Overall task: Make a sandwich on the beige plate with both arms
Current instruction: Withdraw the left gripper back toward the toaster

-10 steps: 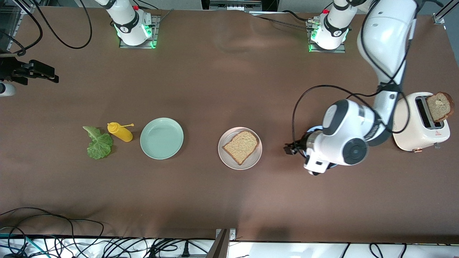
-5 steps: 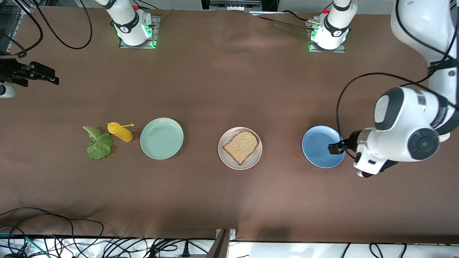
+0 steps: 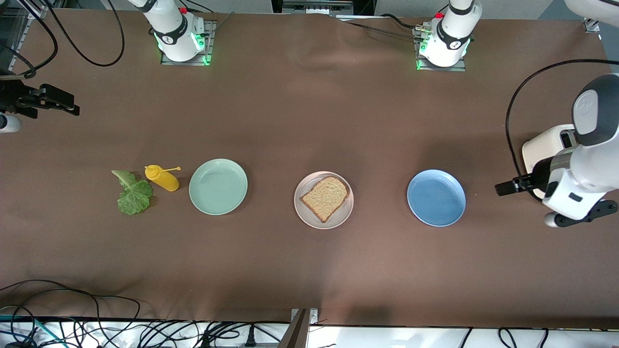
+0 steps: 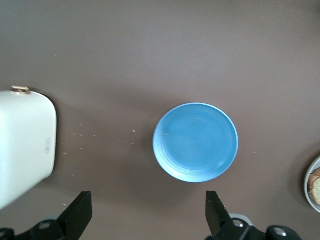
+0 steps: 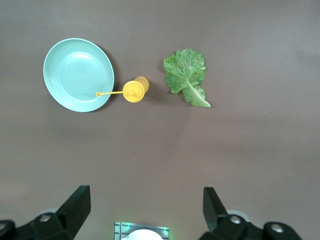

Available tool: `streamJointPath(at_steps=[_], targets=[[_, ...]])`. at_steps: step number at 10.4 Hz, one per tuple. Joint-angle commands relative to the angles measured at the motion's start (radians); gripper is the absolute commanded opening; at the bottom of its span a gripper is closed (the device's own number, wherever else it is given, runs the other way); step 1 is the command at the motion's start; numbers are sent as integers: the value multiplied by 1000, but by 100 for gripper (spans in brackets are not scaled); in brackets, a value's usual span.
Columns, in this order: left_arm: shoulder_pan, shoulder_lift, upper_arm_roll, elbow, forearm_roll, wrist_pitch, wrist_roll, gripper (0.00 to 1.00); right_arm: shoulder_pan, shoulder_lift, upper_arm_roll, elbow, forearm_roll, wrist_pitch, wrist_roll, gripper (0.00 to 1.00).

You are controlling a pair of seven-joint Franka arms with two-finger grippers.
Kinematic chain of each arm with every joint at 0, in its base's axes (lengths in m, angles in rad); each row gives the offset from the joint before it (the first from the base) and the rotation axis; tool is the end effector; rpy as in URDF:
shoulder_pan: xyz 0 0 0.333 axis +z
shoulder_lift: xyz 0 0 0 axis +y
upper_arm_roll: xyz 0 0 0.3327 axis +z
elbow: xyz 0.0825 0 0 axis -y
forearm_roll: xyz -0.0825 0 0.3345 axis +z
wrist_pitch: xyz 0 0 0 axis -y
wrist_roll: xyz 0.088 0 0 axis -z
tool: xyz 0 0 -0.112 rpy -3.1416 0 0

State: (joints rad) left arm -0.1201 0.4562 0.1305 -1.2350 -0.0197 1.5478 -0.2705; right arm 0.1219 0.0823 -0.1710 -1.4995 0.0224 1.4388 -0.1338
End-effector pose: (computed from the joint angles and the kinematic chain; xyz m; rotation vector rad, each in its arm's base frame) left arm 0.6331 -0.0145 0.5154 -3.0499 -0.4184 0.2059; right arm 0.5155 -0.0184 0.6138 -3.1098 -0.1333 0.2189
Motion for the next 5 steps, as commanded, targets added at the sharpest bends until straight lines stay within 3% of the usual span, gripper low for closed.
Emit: streamJointPath(at_steps=[1,3,5], targets=[[-87,-28,110,-24,14,-20,89,100,7,16,21,12,4,-5,-7,100],[-76,-62,106,-40,-12,-43,109,100,4,25,18,12,74,-3,-9,100],[-47,-100,97,-73,-89,-64,113,99,13,54,25,12,68,9,-10,100]])
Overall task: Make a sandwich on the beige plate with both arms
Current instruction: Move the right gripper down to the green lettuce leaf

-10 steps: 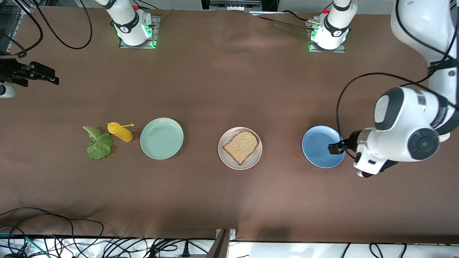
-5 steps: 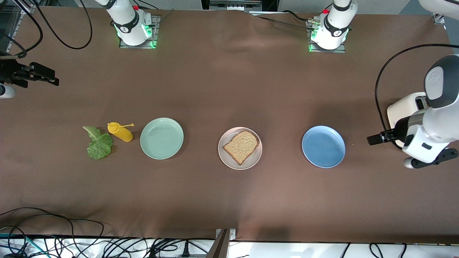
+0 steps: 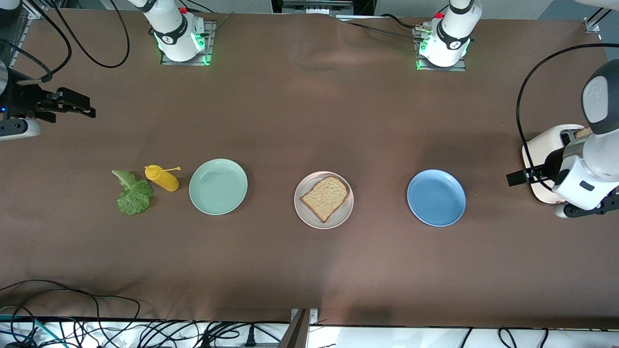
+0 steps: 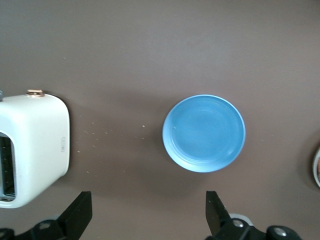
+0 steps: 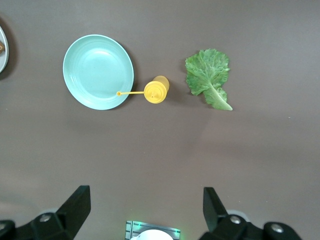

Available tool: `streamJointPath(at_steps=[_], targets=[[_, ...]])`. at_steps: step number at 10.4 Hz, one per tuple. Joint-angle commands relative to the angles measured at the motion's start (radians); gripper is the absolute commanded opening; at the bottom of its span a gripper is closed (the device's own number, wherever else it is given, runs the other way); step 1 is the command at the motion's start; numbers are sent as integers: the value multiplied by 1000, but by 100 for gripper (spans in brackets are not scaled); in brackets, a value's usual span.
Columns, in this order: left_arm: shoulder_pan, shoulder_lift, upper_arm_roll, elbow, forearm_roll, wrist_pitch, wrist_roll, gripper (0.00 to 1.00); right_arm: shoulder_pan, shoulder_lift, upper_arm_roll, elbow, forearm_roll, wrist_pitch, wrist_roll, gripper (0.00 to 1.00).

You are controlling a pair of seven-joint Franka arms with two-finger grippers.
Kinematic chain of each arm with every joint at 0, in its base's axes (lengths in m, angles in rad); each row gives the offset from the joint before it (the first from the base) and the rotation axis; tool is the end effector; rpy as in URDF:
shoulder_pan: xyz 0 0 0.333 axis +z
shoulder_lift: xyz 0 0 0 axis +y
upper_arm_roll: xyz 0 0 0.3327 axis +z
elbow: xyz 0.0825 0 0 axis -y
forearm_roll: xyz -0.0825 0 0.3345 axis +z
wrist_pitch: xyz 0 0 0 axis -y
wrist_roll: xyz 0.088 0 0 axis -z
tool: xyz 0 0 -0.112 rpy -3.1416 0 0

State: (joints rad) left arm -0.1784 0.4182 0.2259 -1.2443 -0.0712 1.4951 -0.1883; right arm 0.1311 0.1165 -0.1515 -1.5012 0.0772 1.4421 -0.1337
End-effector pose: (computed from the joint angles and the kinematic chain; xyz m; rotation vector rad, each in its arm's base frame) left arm 0.6179 -0.0092 0.5345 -3.0806 -0.3470 0.2417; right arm 0.5255 0.0039 0.5958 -3.0527 -0.1773 0.2593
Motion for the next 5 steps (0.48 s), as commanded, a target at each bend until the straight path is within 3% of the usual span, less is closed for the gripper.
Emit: streamJointPath(at_steps=[1,2,3,5], targets=[[16,-85,0,-90,-36,-12,32,99,48,41,26,13,-47,8,-11,100],[25,-104,-2,-116,-38,-10,41,99,109,63,32,13,-147,9,-9,100],[25,-107,0,-118,-38,-10,52,100,139,61,32,12,-174,14,5,100],[25,-107,0,-101,-38,-12,53,100,116,72,32,-2,-142,61,-10,100]])
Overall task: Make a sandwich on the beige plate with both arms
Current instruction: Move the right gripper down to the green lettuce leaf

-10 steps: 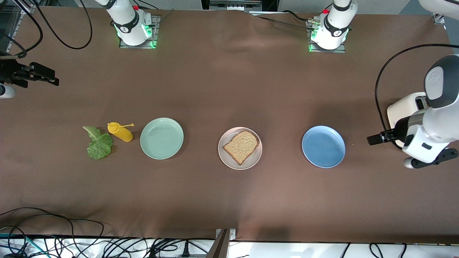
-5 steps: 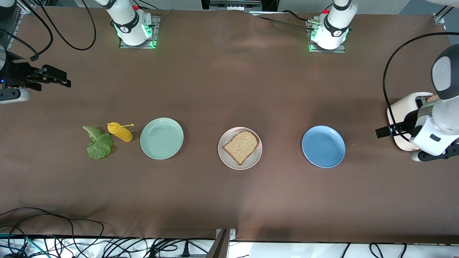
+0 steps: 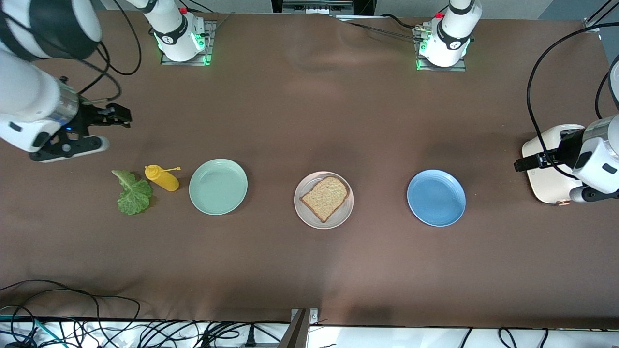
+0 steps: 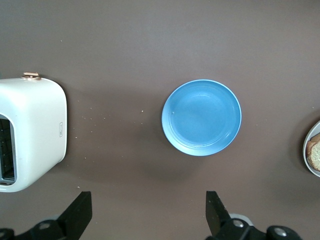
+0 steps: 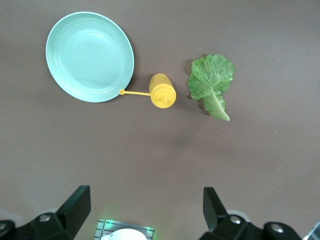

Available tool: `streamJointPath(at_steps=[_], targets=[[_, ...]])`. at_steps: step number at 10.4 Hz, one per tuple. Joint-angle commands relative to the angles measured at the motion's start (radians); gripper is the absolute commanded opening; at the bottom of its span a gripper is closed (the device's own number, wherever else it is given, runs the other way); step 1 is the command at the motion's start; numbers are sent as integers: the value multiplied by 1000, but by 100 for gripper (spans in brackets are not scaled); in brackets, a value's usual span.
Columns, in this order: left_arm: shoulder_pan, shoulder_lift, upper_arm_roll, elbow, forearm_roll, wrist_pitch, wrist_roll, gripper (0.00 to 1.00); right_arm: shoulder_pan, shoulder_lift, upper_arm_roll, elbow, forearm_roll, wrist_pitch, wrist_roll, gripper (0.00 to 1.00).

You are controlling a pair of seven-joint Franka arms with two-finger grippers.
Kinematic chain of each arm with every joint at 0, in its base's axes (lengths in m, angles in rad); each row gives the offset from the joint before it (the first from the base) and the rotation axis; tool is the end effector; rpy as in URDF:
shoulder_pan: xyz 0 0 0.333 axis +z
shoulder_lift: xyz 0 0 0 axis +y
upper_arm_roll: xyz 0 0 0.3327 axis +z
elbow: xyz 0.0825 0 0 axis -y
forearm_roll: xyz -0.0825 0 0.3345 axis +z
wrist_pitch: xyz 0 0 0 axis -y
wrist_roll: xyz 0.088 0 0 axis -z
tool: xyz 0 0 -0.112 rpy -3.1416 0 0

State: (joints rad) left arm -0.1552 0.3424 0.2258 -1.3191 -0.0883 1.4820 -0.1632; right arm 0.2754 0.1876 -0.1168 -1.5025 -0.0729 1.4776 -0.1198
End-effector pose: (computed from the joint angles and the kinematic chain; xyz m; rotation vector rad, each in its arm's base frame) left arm 0.5955 0.0077 0.5485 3.1056 0.3544 -0.2689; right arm 0.5408 0.0838 0.5597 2.9967 0.4208 -0.3180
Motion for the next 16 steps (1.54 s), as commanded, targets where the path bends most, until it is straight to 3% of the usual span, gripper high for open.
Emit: streamJointPath(at_steps=[1,3,4,7,11,16], targets=[[0,-31,0,-25,-18,1,28,100,-71,1,9,-19,21,55,-35,100],[-1,-31,0,-23,-13,1,43,100,-224,30,93,-41,54,117,-211,100],[-6,-25,1,-12,2,4,47,100,-252,59,95,-42,59,147,-300,100],[0,-26,0,3,12,6,47,100,-313,157,112,-71,62,223,-383,100],[-18,-28,-9,20,15,4,34,100,-390,334,137,-130,67,481,-601,100],[-37,-26,-3,41,16,6,34,100,-436,457,174,-130,88,599,-734,100]])
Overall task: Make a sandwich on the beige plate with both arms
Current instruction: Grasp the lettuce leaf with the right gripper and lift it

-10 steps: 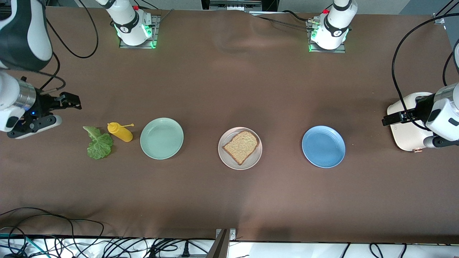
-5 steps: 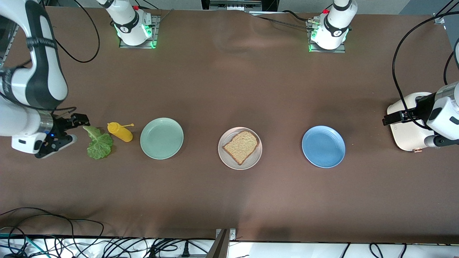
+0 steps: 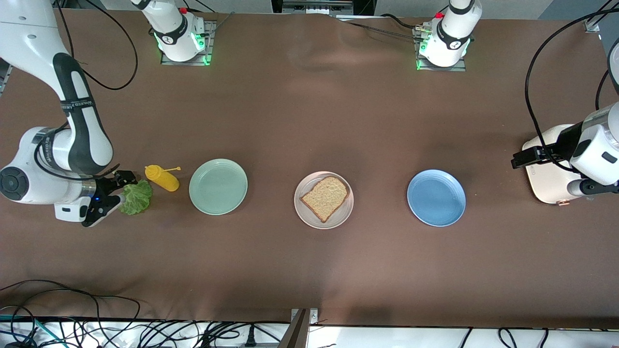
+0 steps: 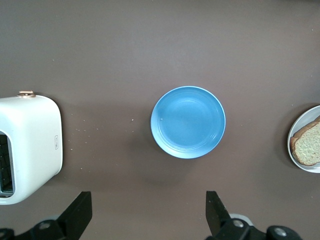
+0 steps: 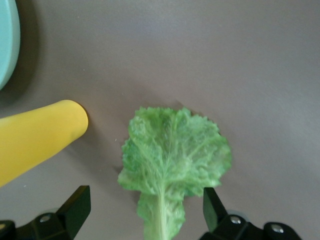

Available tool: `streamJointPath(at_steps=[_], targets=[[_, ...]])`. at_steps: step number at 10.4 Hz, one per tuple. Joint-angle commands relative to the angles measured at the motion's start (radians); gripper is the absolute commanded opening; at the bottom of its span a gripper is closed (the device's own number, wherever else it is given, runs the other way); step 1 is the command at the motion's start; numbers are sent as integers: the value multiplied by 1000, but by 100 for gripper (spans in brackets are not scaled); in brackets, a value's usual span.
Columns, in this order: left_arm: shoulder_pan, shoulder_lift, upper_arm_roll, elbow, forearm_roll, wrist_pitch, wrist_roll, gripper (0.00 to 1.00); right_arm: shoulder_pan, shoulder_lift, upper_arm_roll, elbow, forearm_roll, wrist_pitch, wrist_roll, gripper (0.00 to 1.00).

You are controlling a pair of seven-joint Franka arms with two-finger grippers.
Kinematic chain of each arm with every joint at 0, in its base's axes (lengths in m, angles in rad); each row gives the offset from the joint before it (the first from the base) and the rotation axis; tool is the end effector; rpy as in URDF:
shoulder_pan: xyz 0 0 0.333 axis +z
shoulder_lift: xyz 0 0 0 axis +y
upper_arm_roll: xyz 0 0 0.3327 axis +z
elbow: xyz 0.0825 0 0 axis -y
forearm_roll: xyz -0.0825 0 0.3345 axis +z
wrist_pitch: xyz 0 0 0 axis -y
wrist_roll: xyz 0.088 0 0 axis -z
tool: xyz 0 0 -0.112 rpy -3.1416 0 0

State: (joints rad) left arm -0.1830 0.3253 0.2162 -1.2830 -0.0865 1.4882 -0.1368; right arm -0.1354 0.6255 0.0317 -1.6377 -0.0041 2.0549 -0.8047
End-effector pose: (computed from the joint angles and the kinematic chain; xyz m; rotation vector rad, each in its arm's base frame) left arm 0.5946 -0.0136 0.5734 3.1150 0.2507 -0.1780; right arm 0.6310 -0.0687 0.2767 -2.8411 -1.0358 0.2732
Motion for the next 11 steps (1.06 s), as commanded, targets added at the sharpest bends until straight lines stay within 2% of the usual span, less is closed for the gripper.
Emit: streamJointPath(at_steps=[1,2,5,7,8,10,11], targets=[[-12,-9,6,5,10,0,8,100,-29,29,28,6,19,28,-51,100],[-24,-9,6,5,10,0,8,100,-35,42,28,6,19,31,-63,100],[-38,-5,6,4,10,0,8,100,-58,71,28,-43,99,94,-183,100],[-55,-3,6,-1,10,-2,8,100,-63,71,28,-53,99,102,-195,98],[-64,-3,6,-2,13,-2,8,100,-63,71,28,-53,99,102,-209,84],[-75,-2,8,-1,18,-2,8,100,-63,69,28,-53,99,94,-217,27],[-75,1,6,1,14,-2,8,100,-63,65,28,-53,99,88,-215,7]])
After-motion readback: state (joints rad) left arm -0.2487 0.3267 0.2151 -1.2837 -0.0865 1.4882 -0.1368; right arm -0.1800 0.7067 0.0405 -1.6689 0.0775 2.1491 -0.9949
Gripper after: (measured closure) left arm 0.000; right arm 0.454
